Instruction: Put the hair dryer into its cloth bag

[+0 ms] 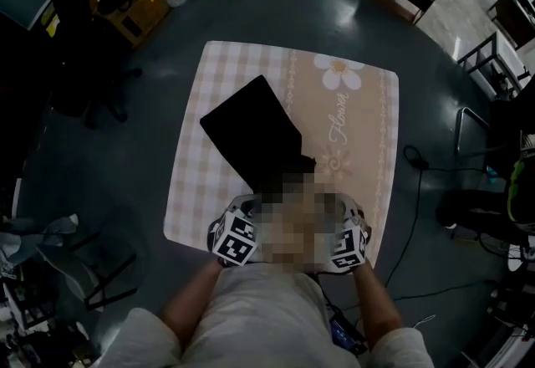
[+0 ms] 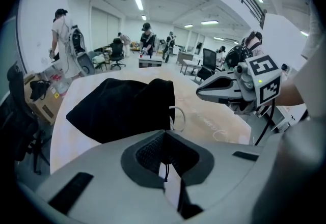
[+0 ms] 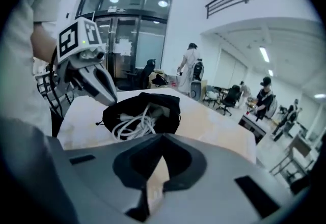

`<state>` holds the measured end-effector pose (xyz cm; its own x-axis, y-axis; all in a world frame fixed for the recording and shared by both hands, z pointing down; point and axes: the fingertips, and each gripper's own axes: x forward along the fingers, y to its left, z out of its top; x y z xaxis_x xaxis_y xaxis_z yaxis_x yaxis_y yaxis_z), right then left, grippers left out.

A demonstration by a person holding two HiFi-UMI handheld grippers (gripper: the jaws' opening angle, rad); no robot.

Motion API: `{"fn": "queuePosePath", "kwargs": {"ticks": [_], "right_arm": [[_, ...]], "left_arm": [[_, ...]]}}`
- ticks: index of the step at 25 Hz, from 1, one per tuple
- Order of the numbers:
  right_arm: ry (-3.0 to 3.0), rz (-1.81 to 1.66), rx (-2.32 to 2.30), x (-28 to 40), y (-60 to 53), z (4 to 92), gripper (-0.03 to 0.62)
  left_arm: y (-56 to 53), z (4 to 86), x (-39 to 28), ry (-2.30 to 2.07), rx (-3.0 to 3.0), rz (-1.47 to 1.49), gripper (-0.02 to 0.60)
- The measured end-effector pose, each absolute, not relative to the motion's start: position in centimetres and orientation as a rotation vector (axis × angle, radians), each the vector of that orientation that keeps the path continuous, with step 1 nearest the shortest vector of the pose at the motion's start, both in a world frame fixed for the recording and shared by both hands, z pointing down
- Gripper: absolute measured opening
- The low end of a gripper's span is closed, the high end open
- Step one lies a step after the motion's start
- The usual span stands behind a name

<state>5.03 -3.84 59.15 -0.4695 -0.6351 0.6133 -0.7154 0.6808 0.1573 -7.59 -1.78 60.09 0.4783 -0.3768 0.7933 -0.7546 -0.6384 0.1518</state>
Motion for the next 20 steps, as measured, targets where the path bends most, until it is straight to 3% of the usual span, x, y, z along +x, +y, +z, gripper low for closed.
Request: {"fn": "queuePosePath", "kwargs": {"ticks": [9, 10, 11, 12, 20], "right_arm": [[-2.239, 0.016, 0.972, 6.0, -6.2, 58.2, 0.017], [-2.232, 0.011, 0.942, 5.7, -6.8, 58.5, 0.044], [-2.225, 0.011, 0.907, 5.4, -7.4, 58.9, 0.143], [-2.218, 0.014, 0.873, 5.1, -7.9, 59.4, 0.199], [-2.193, 0.007, 0.804, 2.7, -10.8, 62.0, 0.199]], "left_arm": [[-1.6, 59.9, -7.4, -1.020, 2.239, 1.011, 0.006], [-1.5, 59.9, -7.5, -1.030, 2.237, 1.008, 0.006], [-1.5, 59.8, -7.5, -1.040, 2.236, 1.003, 0.006], [-1.5, 59.8, -7.6, -1.049, 2.234, 0.997, 0.006], [-1.2, 59.8, -7.8, -1.103, 2.241, 0.982, 0.006]]}}
